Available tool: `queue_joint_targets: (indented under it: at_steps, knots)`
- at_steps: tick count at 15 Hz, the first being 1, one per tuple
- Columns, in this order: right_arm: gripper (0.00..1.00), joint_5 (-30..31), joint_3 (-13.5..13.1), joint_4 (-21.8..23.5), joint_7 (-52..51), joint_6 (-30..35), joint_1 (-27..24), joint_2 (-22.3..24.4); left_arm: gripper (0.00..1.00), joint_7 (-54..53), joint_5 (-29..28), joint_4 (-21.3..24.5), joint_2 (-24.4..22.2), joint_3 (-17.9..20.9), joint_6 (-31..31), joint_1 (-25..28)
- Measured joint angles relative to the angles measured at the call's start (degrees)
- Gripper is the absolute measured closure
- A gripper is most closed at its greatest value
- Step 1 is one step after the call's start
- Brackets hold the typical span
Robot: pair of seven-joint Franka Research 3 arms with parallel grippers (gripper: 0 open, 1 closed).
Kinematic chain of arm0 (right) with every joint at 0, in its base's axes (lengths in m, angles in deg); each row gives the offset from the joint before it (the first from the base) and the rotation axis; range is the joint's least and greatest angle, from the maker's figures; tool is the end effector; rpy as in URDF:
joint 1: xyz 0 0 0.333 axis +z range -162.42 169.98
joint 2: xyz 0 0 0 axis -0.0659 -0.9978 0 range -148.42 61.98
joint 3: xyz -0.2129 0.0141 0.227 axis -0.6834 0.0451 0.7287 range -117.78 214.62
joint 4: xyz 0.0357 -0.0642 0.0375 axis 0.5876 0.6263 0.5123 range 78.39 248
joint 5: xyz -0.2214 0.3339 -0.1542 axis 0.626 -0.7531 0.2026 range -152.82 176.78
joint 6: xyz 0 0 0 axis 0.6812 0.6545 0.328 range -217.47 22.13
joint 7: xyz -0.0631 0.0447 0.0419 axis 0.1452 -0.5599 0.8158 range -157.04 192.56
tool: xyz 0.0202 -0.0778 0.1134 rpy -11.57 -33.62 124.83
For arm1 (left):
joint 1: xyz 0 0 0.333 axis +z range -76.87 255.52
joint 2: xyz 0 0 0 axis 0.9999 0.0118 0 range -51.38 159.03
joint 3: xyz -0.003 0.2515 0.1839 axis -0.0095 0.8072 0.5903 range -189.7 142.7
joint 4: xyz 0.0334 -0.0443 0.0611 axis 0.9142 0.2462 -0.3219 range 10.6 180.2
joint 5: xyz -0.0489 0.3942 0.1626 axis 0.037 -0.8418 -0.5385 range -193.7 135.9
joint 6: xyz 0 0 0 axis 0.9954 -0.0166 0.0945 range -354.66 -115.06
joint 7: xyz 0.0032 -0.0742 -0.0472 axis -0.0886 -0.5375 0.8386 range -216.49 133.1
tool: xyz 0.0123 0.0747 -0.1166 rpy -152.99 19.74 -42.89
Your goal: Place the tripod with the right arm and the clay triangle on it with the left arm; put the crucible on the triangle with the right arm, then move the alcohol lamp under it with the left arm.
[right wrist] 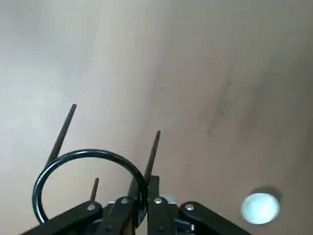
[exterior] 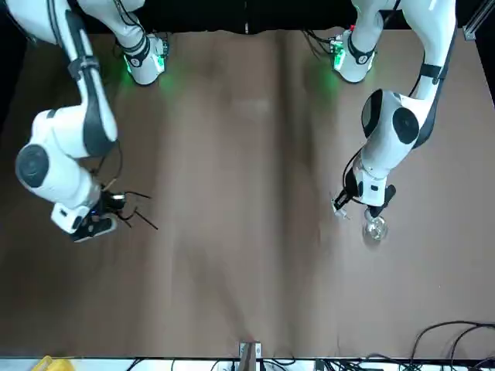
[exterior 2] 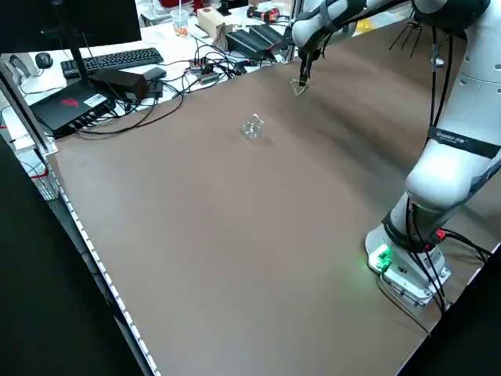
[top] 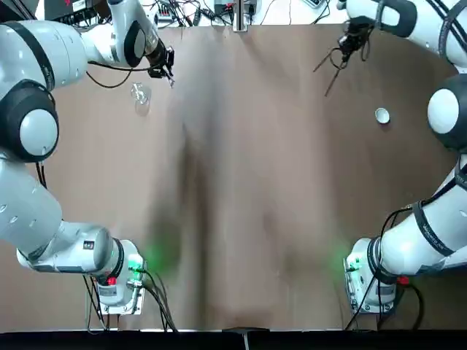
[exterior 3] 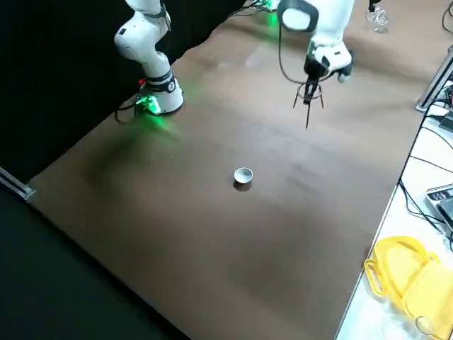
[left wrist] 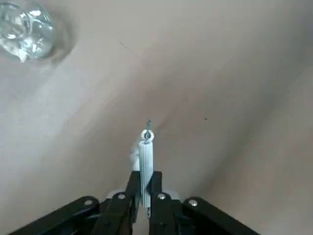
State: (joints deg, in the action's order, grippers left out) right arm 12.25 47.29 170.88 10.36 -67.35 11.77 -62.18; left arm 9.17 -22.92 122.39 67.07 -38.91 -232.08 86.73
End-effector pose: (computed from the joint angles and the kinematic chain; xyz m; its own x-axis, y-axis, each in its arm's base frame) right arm 0.6642 0.0803 0.3309 0.9666 0.2487 -0.0611 0.2493 -0.9684 0.0027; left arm 0.6022 -0.1962 0.2832 0.7879 0.6158 0.0069 0.5984 -0.7681 0.2281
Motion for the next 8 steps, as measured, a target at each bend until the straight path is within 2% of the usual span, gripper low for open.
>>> queue_joint_targets:
  at_steps: [7,8]
  knots:
    - [0.92,-0.1,0.2,-3.0,22.7,2.2,12.5,-0.4,0.87,9.1,0.0,-3.1,0.0,-2.6,0.0,-0.1]
    - [0.92,-0.1,0.3,-5.0,30.4,2.6,16.6,-2.0,0.87,10.8,1.2,-4.0,0.0,-2.9,0.0,-0.2]
